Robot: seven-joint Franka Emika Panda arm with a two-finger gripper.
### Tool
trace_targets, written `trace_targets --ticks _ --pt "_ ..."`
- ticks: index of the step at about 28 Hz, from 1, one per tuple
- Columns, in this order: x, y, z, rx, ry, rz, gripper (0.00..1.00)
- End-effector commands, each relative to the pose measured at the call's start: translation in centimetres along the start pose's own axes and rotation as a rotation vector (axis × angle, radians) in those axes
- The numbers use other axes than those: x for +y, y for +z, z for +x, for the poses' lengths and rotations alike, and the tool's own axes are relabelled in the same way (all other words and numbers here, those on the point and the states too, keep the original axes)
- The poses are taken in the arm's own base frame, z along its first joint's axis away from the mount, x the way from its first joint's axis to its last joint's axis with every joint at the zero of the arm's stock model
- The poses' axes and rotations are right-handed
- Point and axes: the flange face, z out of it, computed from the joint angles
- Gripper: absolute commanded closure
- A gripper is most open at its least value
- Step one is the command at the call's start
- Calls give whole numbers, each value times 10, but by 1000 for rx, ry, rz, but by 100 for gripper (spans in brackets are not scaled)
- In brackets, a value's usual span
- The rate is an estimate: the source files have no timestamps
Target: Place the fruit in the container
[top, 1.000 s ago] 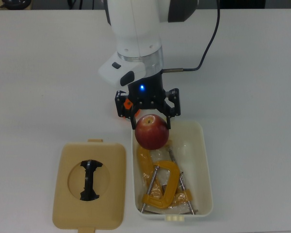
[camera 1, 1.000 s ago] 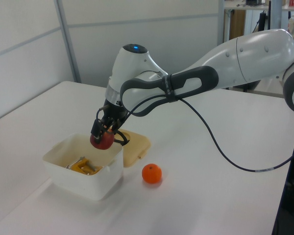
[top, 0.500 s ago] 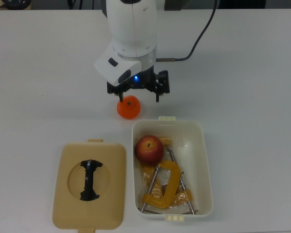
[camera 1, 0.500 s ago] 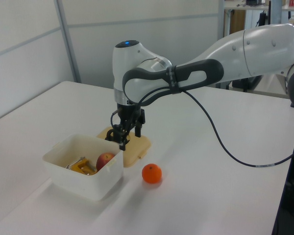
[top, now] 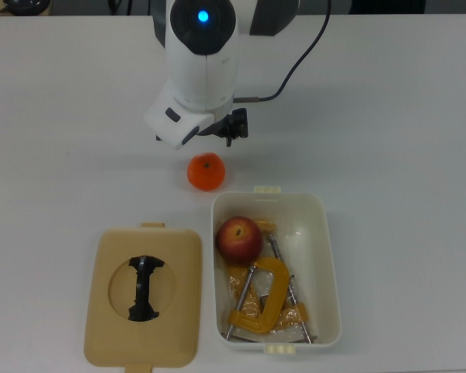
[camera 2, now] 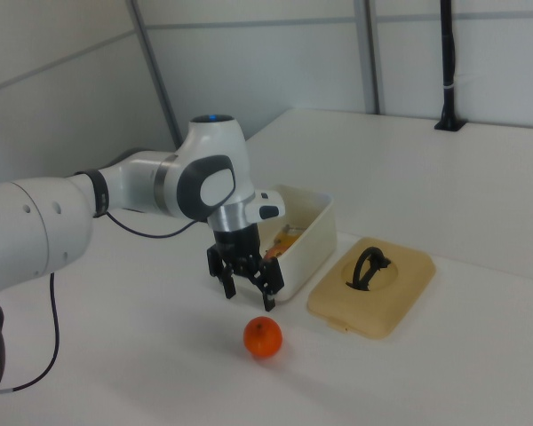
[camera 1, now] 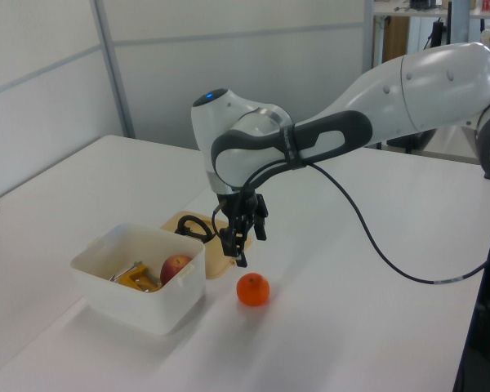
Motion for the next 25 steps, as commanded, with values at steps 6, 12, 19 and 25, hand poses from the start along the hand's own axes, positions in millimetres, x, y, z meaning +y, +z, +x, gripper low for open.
trace_targets --ticks 6,12,19,25 --pt "-7 45 9 -54 -54 -55 0" --pt "-12 67 12 -54 -68 -71 0" --pt "-19 91 23 -39 -88 -82 0" --pt "-19 95 25 -38 -96 -96 33"
